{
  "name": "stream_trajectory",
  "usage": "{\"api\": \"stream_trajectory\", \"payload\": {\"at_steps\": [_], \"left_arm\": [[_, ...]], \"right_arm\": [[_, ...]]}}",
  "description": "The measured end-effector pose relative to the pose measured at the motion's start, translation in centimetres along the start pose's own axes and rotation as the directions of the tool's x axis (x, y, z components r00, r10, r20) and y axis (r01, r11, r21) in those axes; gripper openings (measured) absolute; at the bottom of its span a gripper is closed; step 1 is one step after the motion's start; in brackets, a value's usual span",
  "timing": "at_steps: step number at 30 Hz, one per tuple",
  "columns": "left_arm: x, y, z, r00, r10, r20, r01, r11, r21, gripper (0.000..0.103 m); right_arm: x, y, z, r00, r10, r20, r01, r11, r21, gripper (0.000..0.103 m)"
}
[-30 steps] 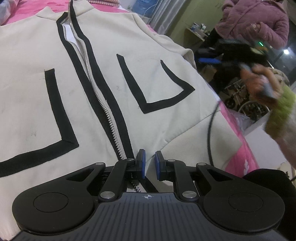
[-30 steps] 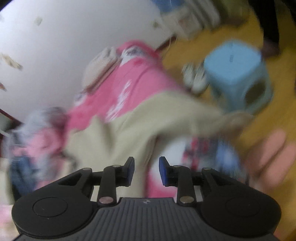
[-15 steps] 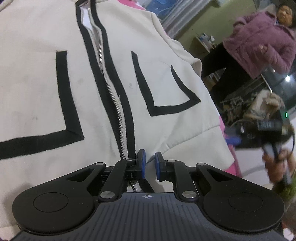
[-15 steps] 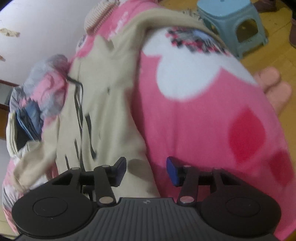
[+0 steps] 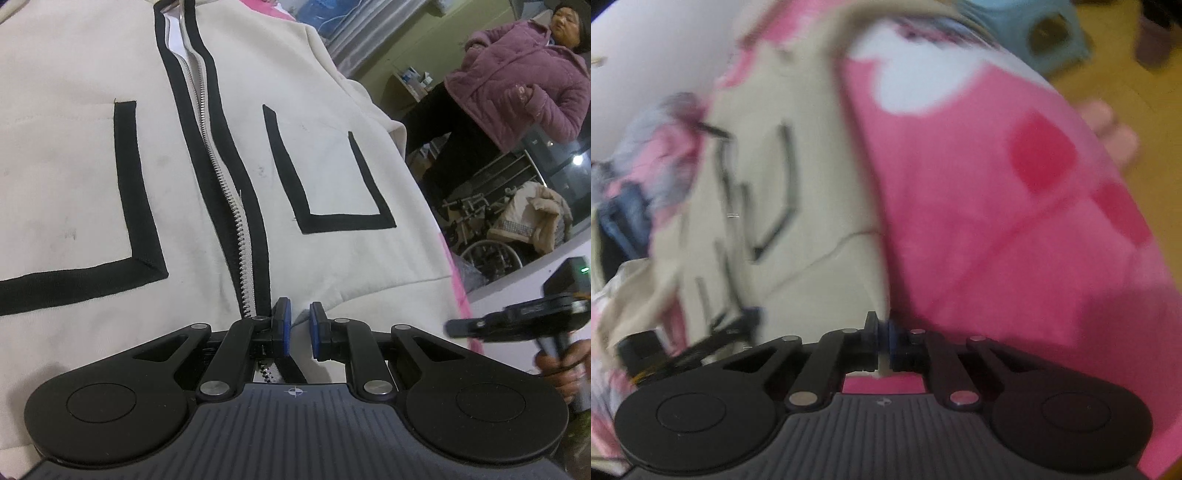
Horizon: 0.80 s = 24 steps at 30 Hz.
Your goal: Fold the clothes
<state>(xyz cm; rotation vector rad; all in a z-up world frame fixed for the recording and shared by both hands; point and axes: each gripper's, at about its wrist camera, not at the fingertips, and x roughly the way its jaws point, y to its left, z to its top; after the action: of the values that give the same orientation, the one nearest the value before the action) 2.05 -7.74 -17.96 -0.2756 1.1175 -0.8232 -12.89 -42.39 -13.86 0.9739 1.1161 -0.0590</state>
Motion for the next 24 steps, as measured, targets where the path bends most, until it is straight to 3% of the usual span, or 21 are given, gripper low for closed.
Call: {"api": "stream_trajectory", "payload": {"at_steps": [3,6,10,12,15,18,22,24], "left_arm": [[-0.1,-0.1,-0.1,1.000,-0.003,-0.005,0.003,1.000,0.006,0.013],[-0.2,-0.2,-0.3,1.000,-0.006,0.000,0.006,1.000,0.011,0.013],[-0.1,-0.6,-0.2,1.000,0.004,0.005,-0.004,0.999,0.045,0.013],[-0.1,-1.1,-0.4,1.000,0.019,0.013,-0.020,0.996,0.081,0.013],[-0.2,-2.3,-0.7,0.998,0.057,0.032,-0.061,0.984,0.164,0.013],[-0.3,-3.3,-1.2,0.994,0.090,0.058,-0.102,0.962,0.252,0.014],[-0.3,-3.1,-1.4,0.993,0.086,0.077,-0.103,0.960,0.260,0.014],[-0.6,-3.0,-1.4,0.993,0.075,0.086,-0.095,0.963,0.251,0.014]], "right_arm": [[0.5,-1.0,0.3,1.000,0.004,-0.008,-0.003,0.998,0.060,0.009],[-0.9,-0.2,0.0,0.998,-0.064,0.021,0.064,0.998,0.005,0.022],[-3.9,3.0,-0.9,0.964,-0.203,0.174,0.229,0.963,-0.145,0.023],[-4.1,5.2,-0.9,0.960,-0.161,0.227,0.211,0.954,-0.215,0.023],[-2.3,8.2,-0.5,0.964,-0.097,0.248,0.180,0.924,-0.337,0.023],[1.4,10.4,0.0,0.965,-0.093,0.245,0.197,0.873,-0.446,0.022],[7.2,9.8,0.9,0.959,-0.198,0.203,0.277,0.805,-0.524,0.019],[6.5,10.7,1.4,0.958,-0.214,0.193,0.284,0.803,-0.524,0.019]]}}
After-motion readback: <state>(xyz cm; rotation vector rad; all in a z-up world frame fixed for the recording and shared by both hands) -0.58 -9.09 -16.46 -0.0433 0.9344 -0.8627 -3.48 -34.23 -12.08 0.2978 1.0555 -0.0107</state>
